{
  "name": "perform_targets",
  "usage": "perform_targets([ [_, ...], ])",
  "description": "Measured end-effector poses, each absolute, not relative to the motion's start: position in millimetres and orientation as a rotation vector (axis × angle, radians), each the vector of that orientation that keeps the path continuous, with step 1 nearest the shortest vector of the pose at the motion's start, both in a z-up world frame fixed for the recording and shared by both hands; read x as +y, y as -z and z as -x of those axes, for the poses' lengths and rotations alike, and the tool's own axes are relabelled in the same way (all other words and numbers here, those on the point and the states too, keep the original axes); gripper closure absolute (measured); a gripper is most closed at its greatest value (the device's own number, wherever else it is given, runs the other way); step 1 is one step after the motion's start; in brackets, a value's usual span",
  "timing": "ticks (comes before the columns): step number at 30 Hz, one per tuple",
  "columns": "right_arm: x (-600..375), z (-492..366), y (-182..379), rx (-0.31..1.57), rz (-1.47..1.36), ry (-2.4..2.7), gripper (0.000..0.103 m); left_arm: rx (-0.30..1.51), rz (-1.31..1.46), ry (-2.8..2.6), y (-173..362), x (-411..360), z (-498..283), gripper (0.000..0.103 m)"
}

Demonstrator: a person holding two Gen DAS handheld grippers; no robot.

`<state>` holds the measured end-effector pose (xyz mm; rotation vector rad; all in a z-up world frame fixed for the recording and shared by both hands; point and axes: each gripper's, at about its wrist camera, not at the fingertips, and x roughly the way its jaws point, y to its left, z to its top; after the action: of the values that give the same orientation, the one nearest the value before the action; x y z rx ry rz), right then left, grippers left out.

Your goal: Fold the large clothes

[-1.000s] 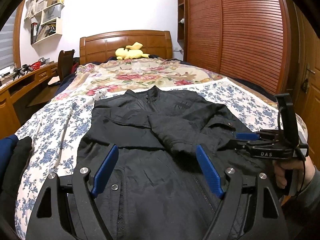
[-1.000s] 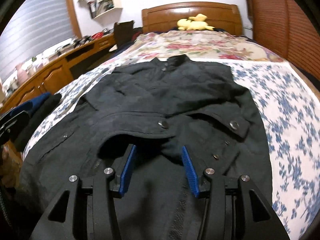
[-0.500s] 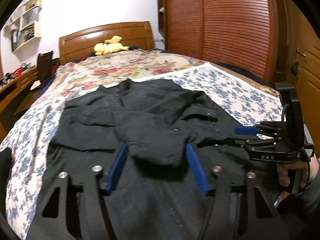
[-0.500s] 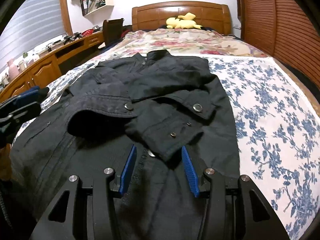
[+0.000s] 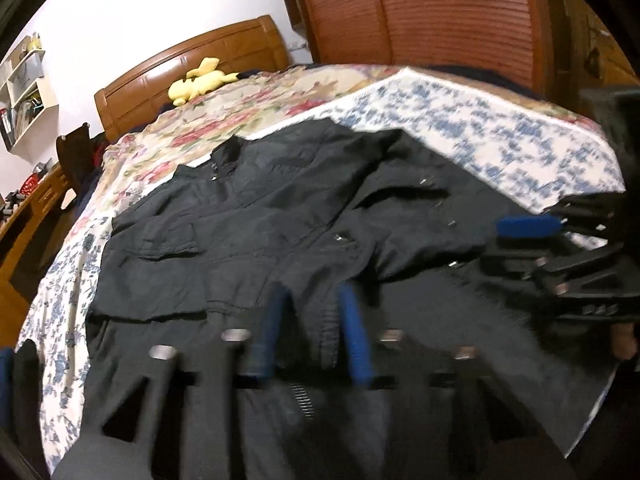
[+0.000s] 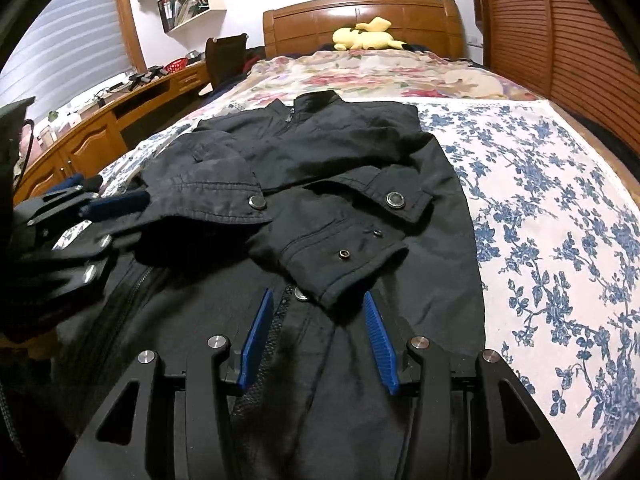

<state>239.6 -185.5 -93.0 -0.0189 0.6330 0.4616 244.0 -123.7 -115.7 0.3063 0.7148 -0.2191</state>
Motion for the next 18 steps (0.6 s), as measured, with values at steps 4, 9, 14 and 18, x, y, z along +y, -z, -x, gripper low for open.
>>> perform_targets([
  [4, -185, -242, 94, 0.639, 0.017, -0.456, 0.054, 0.705, -0.252, 0.171, 108, -98, -248, 0.098],
  [9, -186, -243, 101, 0.643, 0.014, -0.448, 0.054, 0.682, -0.177, 0.040, 94, -44, -248, 0.099],
  [14, -188, -243, 102, 0.649, 0.010, -0.438, 0.054, 0.670, -0.078, -0.060, 85, 0, -241, 0.099],
  [18, -179, -243, 98, 0.639, 0.048, -0.425, 0.054, 0.651, -0.073, -0.085, 82, 12, -231, 0.099],
])
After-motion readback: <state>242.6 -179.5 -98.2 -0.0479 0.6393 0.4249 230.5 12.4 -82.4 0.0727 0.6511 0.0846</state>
